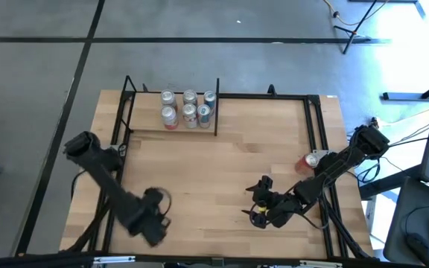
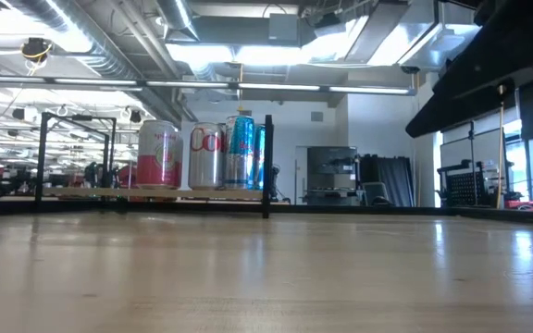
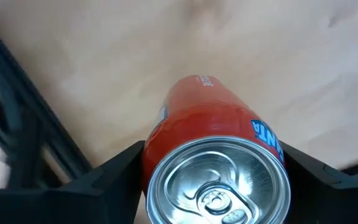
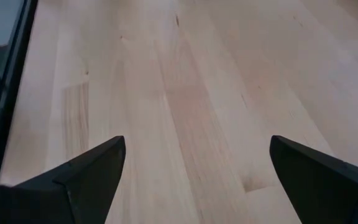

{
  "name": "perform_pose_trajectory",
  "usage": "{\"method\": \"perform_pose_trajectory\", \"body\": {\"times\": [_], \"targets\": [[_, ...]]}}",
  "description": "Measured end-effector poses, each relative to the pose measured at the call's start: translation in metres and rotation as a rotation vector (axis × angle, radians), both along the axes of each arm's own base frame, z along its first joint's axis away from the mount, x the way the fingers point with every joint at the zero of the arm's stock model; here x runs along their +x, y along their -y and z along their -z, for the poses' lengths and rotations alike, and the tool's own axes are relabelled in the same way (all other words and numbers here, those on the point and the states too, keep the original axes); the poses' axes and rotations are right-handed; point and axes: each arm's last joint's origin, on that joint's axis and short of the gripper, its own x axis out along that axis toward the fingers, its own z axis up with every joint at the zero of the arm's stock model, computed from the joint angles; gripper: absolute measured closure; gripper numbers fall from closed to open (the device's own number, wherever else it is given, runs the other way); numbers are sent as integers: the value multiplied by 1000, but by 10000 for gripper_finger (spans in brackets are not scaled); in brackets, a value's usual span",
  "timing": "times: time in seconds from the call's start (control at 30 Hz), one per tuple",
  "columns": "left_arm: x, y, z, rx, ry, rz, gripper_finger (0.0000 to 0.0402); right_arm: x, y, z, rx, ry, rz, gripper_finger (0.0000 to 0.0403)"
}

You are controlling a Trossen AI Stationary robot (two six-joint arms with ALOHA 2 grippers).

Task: Place canned beverage on shelf
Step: Put the bottom red soda can on the shelf

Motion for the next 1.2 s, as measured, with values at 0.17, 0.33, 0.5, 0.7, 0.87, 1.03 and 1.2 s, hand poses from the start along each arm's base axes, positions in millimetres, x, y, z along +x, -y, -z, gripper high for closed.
{"method": "perform_pose_trajectory", "body": {"times": [0.17, 0.33, 0.5, 0.7, 0.87, 1.03, 1.2], "targets": [[30, -34, -5, -26, 14, 39, 132, 0, 0, 0, 1, 1, 0, 20], [52, -45, 9, -63, 52, 106, 130, 0, 0, 0, 3, -6, -5, 20], [62, -53, 20, -50, 74, 146, 130, 0, 0, 0, 5, -4, -5, 20], [64, -51, 19, -41, 115, 177, 122, 0, 0, 0, 9, 1, -5, 20], [66, -50, 19, -52, 127, 177, 88, 0, 0, 0, 9, 1, -5, 20], [67, -49, 13, -76, 126, 256, 55, 0, 0, 0, 9, 1, -5, 20], [68, -45, -1, -81, 141, 373, 46, 0, 0, 0, 9, 1, -5, 20]]}}
